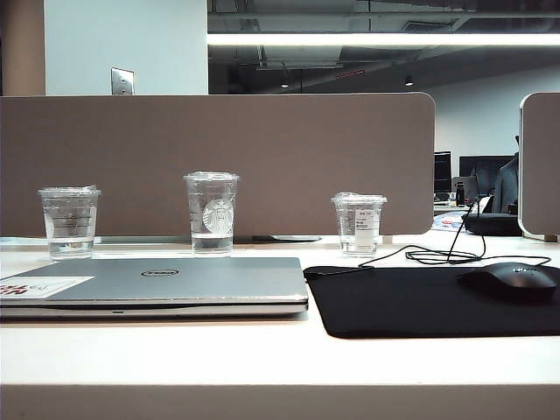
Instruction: Pick up the coffee cup on the left and place it on the left side of the laptop.
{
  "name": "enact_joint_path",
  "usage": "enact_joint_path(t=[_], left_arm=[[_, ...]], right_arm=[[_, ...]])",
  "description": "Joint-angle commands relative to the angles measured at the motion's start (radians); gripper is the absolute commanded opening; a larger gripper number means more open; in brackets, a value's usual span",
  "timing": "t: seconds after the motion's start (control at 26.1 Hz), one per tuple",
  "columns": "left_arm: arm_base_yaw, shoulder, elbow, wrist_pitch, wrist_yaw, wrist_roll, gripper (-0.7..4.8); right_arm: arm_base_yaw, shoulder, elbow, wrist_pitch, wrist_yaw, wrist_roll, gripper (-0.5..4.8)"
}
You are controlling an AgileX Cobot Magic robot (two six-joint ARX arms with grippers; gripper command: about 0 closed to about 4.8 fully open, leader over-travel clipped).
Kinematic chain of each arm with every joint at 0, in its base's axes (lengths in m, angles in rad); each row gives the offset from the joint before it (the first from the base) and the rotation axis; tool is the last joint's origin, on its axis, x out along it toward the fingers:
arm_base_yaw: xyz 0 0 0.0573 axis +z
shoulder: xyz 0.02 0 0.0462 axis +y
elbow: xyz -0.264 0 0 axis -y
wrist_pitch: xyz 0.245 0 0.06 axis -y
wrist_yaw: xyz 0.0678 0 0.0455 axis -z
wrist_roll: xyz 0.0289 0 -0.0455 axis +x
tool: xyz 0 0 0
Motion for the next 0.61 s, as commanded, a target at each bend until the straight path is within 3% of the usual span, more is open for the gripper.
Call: enact_joint_path(t=[0.04,0.31,0.5,0.61], left_arm=[[0.001,0.0,0.004,0.019,-0.004,0.004,-0.05],[0.001,0.0,0.011,0.02,-0.005,0.0,-0.05],[0.0,0.0,0.066,0.019,-0.096,0.0,-0.05],[0.001,0.015,0.124,0.018,-0.1,-0.001,-0.05]], right_arm=[[0.001,-0.002,-0.006,0.019,0.0,0.003,-0.01],[0.001,-0.002,0.0,0.031,0.001,0.003,-0.01],[0.001,0.001,0.062,0.023,0.001,0.004,-0.02],[0.002,0.003,0.138,-0.03,-0.001,0.004,-0.02]])
